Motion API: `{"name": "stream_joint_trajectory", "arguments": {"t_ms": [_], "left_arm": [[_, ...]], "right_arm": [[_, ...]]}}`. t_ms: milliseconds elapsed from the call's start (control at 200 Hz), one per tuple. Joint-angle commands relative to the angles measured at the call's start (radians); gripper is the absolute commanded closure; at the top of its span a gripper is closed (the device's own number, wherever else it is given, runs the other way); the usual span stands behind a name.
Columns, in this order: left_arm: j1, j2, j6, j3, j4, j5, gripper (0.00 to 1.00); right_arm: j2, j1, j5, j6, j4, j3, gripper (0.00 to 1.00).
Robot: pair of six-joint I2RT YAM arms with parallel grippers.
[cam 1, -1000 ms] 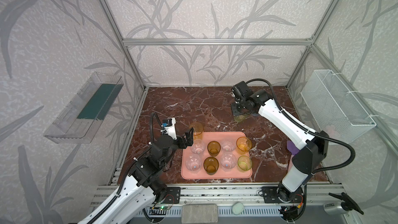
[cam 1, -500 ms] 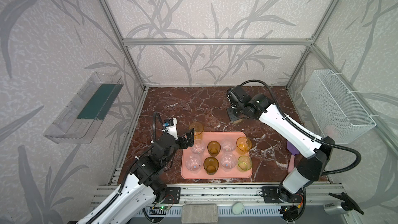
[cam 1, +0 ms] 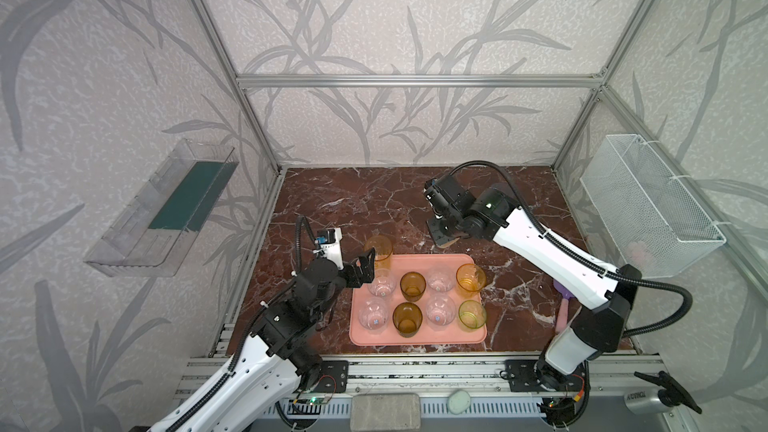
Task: Place the glasses into the tray
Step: 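Carry the green tumbler with the right gripper over the tray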
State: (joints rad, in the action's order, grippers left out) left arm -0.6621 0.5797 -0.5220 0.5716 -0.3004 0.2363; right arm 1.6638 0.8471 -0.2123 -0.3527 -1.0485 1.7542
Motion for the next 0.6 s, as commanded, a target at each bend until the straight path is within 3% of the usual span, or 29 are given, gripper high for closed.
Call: {"name": "stream_joint_trajectory", "arguments": {"t_ms": [0, 600], "left_arm": [[0.001, 0.001, -0.014, 0.013, -0.006, 0.002, 0.01], [0.001, -0.039, -0.023, 0.002, -0.042, 0.011, 0.01]], "right_arm": [[-0.021, 0.012, 0.028, -0.024, 0.020, -0.013, 1.00], [0.095, 0.050, 0.068, -0.039, 0.073, 0.000, 1.00]]}}
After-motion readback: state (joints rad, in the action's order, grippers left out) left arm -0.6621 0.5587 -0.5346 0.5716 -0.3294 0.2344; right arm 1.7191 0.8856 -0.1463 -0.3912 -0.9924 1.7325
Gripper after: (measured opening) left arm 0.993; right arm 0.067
